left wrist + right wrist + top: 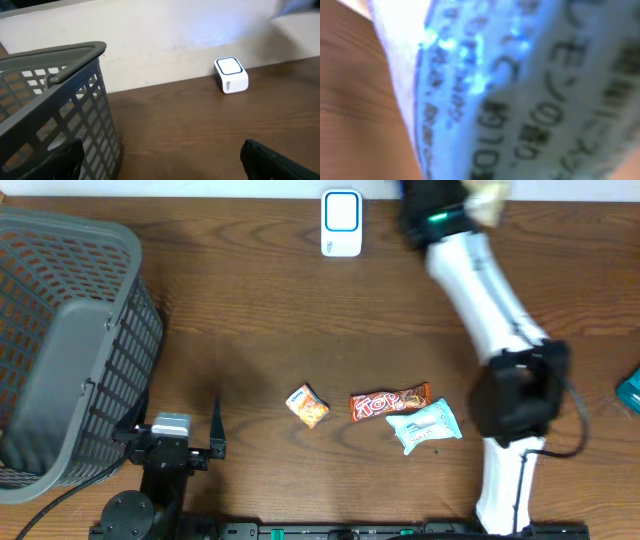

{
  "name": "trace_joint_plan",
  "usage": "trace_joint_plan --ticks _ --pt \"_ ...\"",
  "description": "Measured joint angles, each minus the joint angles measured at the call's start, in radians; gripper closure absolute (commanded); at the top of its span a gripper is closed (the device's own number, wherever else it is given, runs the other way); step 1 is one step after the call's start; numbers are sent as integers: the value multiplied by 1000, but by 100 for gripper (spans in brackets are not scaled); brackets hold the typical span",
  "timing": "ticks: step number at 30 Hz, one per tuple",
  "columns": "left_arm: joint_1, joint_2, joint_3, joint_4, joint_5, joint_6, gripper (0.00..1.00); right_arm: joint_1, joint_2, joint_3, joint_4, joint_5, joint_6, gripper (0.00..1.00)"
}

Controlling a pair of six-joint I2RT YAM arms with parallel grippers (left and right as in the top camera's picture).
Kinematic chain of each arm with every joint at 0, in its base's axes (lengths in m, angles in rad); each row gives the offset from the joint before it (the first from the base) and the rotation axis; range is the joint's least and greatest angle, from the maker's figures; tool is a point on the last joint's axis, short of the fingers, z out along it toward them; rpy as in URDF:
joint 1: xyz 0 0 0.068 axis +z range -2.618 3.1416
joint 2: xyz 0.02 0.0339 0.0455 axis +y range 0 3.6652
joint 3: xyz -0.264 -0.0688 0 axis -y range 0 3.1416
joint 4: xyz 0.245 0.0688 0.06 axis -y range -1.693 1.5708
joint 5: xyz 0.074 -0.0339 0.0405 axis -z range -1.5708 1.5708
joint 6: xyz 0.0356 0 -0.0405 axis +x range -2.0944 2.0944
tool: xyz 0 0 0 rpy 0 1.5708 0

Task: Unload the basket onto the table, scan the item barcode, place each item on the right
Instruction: 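Carry the white packet to the right edge and release it, then reach the right gripper to the orange Kleenex pack and grasp it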

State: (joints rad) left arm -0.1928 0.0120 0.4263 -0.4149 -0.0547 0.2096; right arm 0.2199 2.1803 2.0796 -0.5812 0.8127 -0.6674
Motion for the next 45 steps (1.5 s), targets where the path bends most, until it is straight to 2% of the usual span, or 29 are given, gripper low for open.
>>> trace_joint_plan --ticks 7,12,15,17,18,20,21,25,30,35,40,45 --pt "0 0 0 0 0 0 0 -370 38 2 -211 -135 217 99" --pt "0 0 0 0 0 0 0 -565 113 -1 -229 -199 307 99" --pt "0 0 0 0 0 0 0 -661 148 -5 -236 -228 358 94" --pt "0 0 0 0 0 0 0 -703 156 -8 -240 -269 386 76" --pt "0 0 0 0 0 0 0 -722 157 -8 -240 -300 391 58" --pt "0 0 0 0 0 0 0 -732 157 -8 -235 -328 410 46" --pt "0 0 0 0 0 0 0 -733 157 -8 -232 -340 423 43" --pt "0 0 0 0 0 0 0 -715 151 -8 -234 -410 466 1" --pt "0 0 0 0 0 0 0 -664 70 -11 -249 -542 499 1" --pt "0 0 0 0 0 0 0 -584 -156 -13 -305 -790 560 1" --pt "0 0 0 0 0 0 0 -453 -361 13 -462 -1088 593 1" --pt "0 0 0 0 0 0 0 -249 -350 6 -644 -1323 613 1"
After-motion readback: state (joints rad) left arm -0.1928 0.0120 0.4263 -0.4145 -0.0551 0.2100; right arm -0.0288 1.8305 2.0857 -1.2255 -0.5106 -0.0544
